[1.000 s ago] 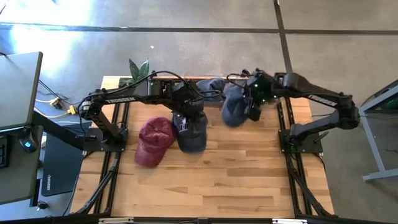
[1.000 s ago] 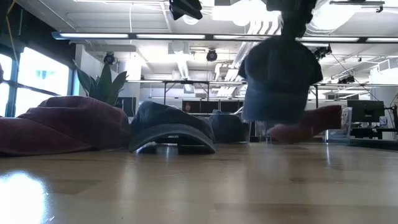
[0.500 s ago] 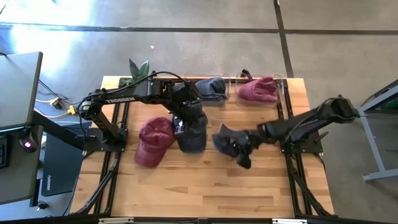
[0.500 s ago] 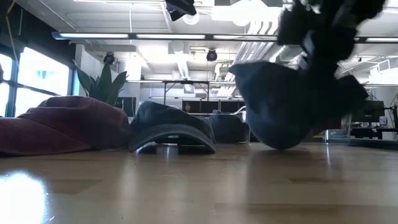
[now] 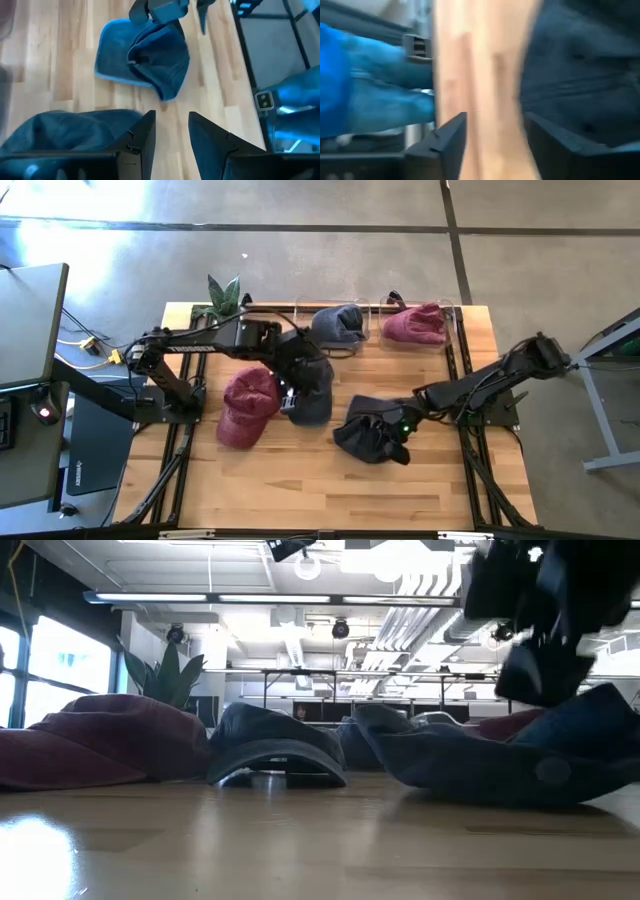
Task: Pick & Place hat
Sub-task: Put the right dark blue cap into the left transparent bin
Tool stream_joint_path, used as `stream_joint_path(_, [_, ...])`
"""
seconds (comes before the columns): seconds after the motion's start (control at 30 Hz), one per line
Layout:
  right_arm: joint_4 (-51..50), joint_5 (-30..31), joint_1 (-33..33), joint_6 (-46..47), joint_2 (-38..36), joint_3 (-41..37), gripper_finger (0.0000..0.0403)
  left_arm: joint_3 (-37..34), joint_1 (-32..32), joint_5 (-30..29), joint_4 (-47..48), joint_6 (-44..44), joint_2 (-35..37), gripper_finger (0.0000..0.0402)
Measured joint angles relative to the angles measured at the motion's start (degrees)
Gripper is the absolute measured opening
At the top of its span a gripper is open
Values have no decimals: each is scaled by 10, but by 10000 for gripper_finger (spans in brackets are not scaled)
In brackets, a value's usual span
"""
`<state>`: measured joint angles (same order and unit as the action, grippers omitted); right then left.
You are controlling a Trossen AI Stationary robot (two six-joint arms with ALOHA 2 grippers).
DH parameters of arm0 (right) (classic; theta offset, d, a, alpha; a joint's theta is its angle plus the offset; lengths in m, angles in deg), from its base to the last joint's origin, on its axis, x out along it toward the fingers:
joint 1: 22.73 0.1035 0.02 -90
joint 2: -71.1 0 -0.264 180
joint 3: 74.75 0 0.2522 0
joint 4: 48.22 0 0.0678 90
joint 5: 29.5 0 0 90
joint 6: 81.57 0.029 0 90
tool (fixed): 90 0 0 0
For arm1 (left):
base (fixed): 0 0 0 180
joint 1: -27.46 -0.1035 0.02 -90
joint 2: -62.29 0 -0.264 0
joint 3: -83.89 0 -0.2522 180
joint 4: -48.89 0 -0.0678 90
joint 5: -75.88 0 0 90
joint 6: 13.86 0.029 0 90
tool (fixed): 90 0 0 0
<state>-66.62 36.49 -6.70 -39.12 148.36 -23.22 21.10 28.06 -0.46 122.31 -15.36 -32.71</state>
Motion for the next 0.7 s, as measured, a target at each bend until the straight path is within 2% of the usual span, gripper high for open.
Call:
stream_joint_path(0.07, [-8,-4,1,26,-27,2,232,-5,16,-17,-14,-40,0,111])
stream_joint_path(0.13, [-29,18,12,73,-52,2,248,-14,29,-27,-31,-86,0,111])
stream_joint_path(0.33, [-126,119,102,167,-112,2,251,-66,75,-59,-122,-233,-3,111])
stream_joint_path(0.47, [-169,222,189,242,-108,-2,241,-100,99,-63,-222,-291,-33,111])
stream_joint_path(0.57, [-163,333,250,295,-87,-14,232,-99,105,-52,-312,-302,-75,111])
stream_joint_path(0.7, [-147,452,292,363,-45,-42,216,-99,103,-25,-404,-318,-134,111])
